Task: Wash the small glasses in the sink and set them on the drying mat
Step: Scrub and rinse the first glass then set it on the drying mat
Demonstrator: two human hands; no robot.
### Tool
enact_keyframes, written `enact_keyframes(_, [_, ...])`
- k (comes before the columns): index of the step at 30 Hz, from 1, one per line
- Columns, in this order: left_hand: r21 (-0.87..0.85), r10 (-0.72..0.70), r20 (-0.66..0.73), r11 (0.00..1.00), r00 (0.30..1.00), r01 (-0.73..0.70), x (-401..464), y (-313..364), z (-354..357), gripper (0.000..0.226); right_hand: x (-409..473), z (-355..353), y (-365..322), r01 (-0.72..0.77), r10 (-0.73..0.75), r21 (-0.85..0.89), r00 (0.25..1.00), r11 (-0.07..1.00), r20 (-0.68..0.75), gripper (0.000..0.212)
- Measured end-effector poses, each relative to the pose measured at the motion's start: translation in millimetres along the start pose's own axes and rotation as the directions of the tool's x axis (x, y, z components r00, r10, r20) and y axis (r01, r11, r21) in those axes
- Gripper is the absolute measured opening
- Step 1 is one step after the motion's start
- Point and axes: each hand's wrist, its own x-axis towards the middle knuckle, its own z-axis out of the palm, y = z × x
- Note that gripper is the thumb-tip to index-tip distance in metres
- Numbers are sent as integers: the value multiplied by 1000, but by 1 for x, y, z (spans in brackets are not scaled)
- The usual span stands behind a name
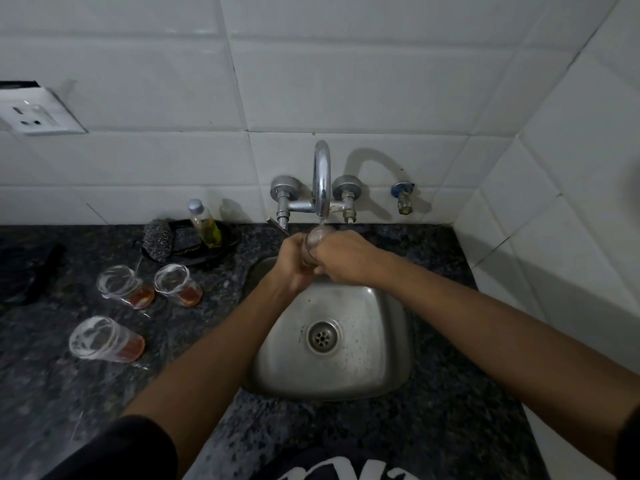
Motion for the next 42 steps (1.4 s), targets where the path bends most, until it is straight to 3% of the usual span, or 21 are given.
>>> enact_keyframes(2, [112, -37, 31, 993, 999, 34, 0, 8, 0, 40, -4, -2, 5, 131, -135, -82, 990, 988, -41, 19])
enact_keyframes(4, [211, -75, 82, 976, 994, 56, -1, 18, 4, 27, -4, 5, 6, 196, -213, -194, 974, 961, -70, 24])
enact_keyframes(6, [161, -29, 69, 987, 997, 18, -1, 18, 5, 27, -3, 3, 0, 95, -105, -140, 992, 986, -67, 28])
enact_keyframes(8, [57, 37, 52, 998, 998, -40, 2, 8, 2, 46, -1, 2, 1, 24, -30, -78, 997, 997, -74, 38])
enact_keyframes(10, [-15, 41, 66, 999, 997, -40, 2, 2, 2, 49, -1, -3, 6, 57, -66, -75, 991, 996, -114, 31])
enact_keyframes(13, [142, 11, 69, 990, 998, -21, 1, 12, 5, 38, -3, -2, 14, 225, -240, -201, 969, 953, -54, 20])
enact_keyframes(15, [142, 15, 94, 989, 995, -28, -1, 14, 6, 32, -4, 1, 15, 169, -191, -230, 978, 958, -78, 21])
enact_keyframes(18, [11, 57, -8, 998, 998, -57, -1, 4, 6, 37, -6, -1, 8, 8, -11, -23, 995, 1000, -99, 31])
enact_keyframes(21, [28, 17, -43, 999, 999, -16, -3, 1, 5, 38, -9, -10, 6, 15, -14, 46, 1000, 999, -22, 13])
enact_keyframes(23, [124, -10, 33, 992, 999, 6, -5, 8, 6, 50, -9, -12, 3, 96, -94, -83, 995, 992, 26, 13])
enact_keyframes(25, [112, -5, 104, 994, 995, -6, -7, 15, 9, 44, -8, -9, 3, 157, -167, -190, 985, 969, -39, 21])
enact_keyframes(30, [-148, 48, -7, 988, 999, -49, -6, 0, 2, 41, -2, -15, -3, -44, 47, 36, 995, 998, -87, 26])
enact_keyframes(32, [-86, 65, 14, 994, 998, -63, -7, 5, 1, 41, -4, -14, 3, -17, 19, 31, 998, 999, -63, 25])
enact_keyframes(35, [144, 29, 54, 989, 998, -37, -17, 18, 9, 38, -9, -10, 2, 81, -77, 54, 994, 995, -76, 25])
enact_keyframes(37, [86, 71, 45, 994, 996, -75, -18, 15, 12, 32, -8, -7, -4, 51, -50, 1, 996, 999, -74, 24])
enact_keyframes(40, [-83, 94, 53, 993, 994, -89, -15, 5, 10, 33, -6, -8, -5, -75, 82, 103, 994, 992, -75, 29])
enact_keyframes(42, [-52, 92, 77, 995, 993, -88, -13, 6, 6, 38, -7, -11, -4, -53, 59, 84, 996, 995, -71, 26])
